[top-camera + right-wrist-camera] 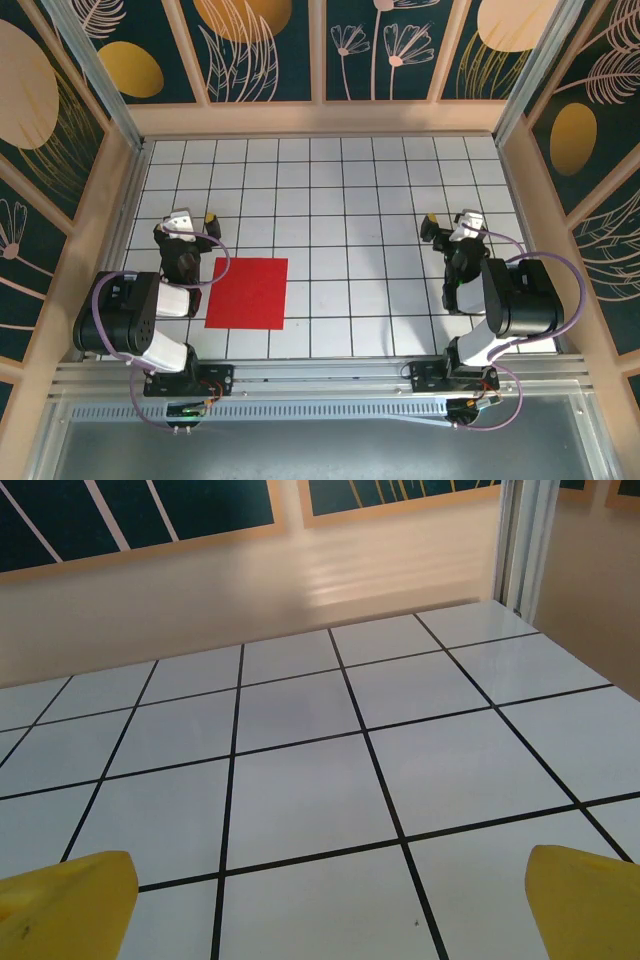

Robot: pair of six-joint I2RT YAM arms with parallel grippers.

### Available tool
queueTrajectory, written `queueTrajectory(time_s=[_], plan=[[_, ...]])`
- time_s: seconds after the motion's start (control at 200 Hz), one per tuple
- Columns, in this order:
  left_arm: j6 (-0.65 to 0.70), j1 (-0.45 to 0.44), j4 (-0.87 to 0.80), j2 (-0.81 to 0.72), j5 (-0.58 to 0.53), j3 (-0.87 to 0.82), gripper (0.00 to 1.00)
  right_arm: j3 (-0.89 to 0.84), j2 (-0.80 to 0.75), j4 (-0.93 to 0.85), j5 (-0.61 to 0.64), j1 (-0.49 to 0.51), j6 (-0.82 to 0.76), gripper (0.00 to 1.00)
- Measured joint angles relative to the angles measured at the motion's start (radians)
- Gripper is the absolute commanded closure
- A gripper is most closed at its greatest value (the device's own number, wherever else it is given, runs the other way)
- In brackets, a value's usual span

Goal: Fold a paper plane with a square sheet of paper (fold left side to right side)
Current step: Move the square sheet of paper to the center of the table.

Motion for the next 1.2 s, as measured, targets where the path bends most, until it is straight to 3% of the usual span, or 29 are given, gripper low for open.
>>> queueTrajectory(time_s=[1.196], plan=[[0.000, 0.000, 0.000, 0.000, -0.001, 0.000, 0.01, 0.003, -0.015, -0.029, -0.024, -0.009, 0.004, 0.01]])
